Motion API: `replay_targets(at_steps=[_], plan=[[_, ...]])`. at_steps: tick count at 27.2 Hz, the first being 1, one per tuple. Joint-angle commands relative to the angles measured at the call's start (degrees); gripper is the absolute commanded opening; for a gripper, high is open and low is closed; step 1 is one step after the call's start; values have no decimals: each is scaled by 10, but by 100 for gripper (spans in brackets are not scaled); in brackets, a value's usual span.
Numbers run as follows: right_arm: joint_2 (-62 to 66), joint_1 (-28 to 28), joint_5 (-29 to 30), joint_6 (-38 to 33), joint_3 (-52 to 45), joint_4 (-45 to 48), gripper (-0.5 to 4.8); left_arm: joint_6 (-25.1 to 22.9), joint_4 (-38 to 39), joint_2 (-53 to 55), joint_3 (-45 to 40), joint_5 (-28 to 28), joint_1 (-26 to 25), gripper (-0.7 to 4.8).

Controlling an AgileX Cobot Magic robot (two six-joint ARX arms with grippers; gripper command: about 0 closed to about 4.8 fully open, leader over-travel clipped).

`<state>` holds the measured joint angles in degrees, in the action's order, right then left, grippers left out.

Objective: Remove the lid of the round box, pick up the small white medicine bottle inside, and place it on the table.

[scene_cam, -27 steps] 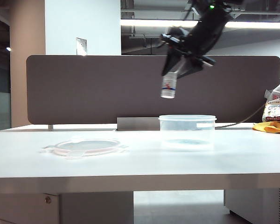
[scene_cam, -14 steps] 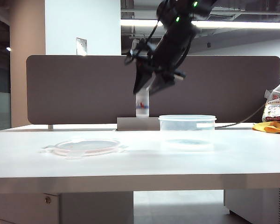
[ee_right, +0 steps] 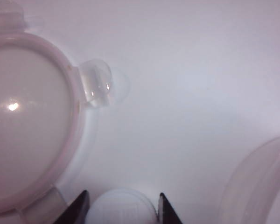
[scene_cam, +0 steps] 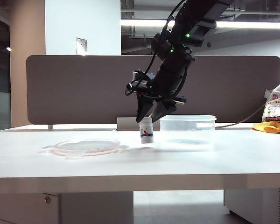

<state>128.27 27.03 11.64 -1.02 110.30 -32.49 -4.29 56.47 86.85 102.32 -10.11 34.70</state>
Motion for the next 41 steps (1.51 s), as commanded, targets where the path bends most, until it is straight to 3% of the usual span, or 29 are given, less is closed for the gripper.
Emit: replay_targets(at_steps=[1,6,9,17,23,28,29,30,31,33,37,41], plan=[[-3,1,0,-1,2,8,167,-5,-1,-4,3,1,0,-1],[-3,1,1,-1,2,5,173,-14,0,-4,3,6,0,-1],[-3,1,0,-1,2,5,239,-15,1,-4,3,24,0,-1],[-3,1,0,0,3,2,265,-15,1,-4,3,24,0,-1],[-4,0,-2,-1,5,73,275,-15,4,-4,3,29,0,-1],[-7,0,-19,0,5,143,274,-19,12,-3,3,80,0,-1],[-14,0,-24,0,5,155,250,-33,13,-4,3,91,0,-1],[-21,0,-30,0,5,159,192,-43,13,-4,3,107,0,-2],[-35,-2,-35,2,5,161,73,-57,11,-7,3,148,-1,-2],[-68,-6,-53,15,5,158,-5,-64,-4,-16,3,168,-19,-2],[-148,-41,-77,37,4,82,-5,-62,-62,-40,-1,151,-96,-3],[-226,-96,-64,45,-40,-12,-5,-35,-136,-83,-76,53,-214,-5]])
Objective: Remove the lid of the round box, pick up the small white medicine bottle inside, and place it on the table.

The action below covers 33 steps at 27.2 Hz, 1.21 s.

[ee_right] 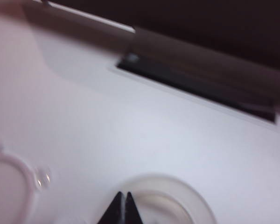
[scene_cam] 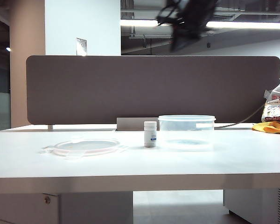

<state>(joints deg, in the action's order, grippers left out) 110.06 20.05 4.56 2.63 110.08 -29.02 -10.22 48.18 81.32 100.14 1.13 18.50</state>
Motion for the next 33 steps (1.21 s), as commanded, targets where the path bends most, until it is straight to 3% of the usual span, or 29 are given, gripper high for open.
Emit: replay_targets(at_steps=[1,2,5,10,18,23,27,29,33], plan=[[-64,-37,10,9,-60,-46,-5,36,-77,-43,-87,-79,-81,-5],[-99,-51,17,8,-104,-34,-5,51,-108,-64,-136,-108,-117,-5],[-180,-74,19,6,-206,-1,-5,76,-157,-112,-242,-154,-158,-5],[-329,-72,35,-25,-407,78,-5,86,-236,-206,-412,-162,-149,-5],[-648,-72,40,-91,-811,231,-5,120,-395,-444,-723,-151,-130,-5],[-842,-73,15,-105,-1002,262,-5,213,-447,-553,-893,-153,-130,-5],[-968,-73,15,-107,-1090,246,-5,216,-440,-569,-947,-152,-130,-5],[-1017,-73,-3,-105,-1098,195,-3,216,-440,-569,-958,-153,-130,-5],[-1071,-73,-8,-105,-1098,198,-1,216,-444,-570,-957,-153,-130,-5]])
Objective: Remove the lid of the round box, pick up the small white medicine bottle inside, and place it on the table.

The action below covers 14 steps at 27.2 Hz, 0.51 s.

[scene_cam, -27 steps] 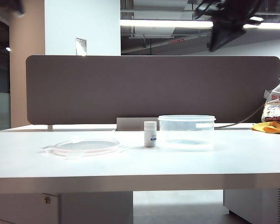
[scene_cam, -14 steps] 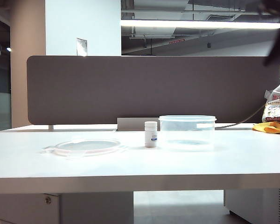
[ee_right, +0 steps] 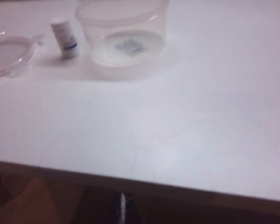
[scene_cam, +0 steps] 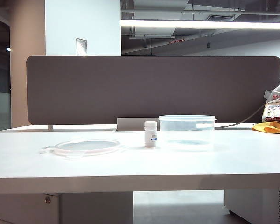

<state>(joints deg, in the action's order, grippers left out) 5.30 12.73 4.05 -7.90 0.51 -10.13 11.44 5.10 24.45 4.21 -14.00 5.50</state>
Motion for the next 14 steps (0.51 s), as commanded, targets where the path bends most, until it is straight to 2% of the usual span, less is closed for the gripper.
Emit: replay_targets(at_steps=[1,11,13,14], plan=[[-30,0,-3,0,-2,9,-1,0,-14,-1,2,-2,0,-4],[-52,0,-3,0,-2,12,-1,-6,-11,-5,2,-1,0,-4],[-52,0,-3,0,-2,12,-1,-7,1,-33,2,17,-3,-1],[-52,0,-3,0,-2,12,-1,-29,-4,-47,1,44,-7,15]])
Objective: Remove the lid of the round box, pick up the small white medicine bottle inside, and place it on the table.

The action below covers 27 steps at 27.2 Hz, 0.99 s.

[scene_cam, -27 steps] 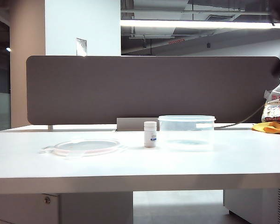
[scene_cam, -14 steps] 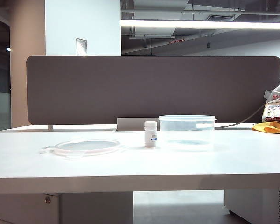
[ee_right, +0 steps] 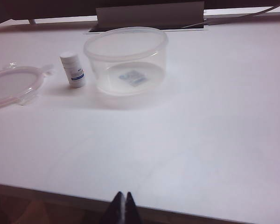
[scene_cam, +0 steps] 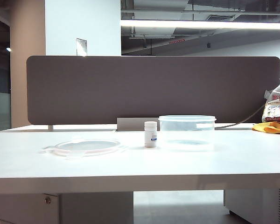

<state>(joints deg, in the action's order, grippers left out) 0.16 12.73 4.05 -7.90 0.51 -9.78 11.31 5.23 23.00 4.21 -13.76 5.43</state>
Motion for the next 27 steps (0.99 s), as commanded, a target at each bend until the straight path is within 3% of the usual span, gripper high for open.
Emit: replay_targets(at_steps=[1,5,12,17,21,27], plan=[[0,0,-3,0,-2,8,-1,-28,-7,-43,1,57,-11,27],[0,0,-3,0,-2,8,-1,-20,-42,-104,-5,73,-40,26],[0,0,-3,0,-2,8,-1,-127,-58,-191,-9,75,-66,26],[0,0,-3,0,-2,8,-1,-135,-66,-228,-38,75,-65,27],[0,1,-3,0,-2,7,-1,-123,-23,-228,-38,110,-69,27],[0,1,-3,0,-2,7,-1,-24,-7,-228,-38,141,-86,26]])
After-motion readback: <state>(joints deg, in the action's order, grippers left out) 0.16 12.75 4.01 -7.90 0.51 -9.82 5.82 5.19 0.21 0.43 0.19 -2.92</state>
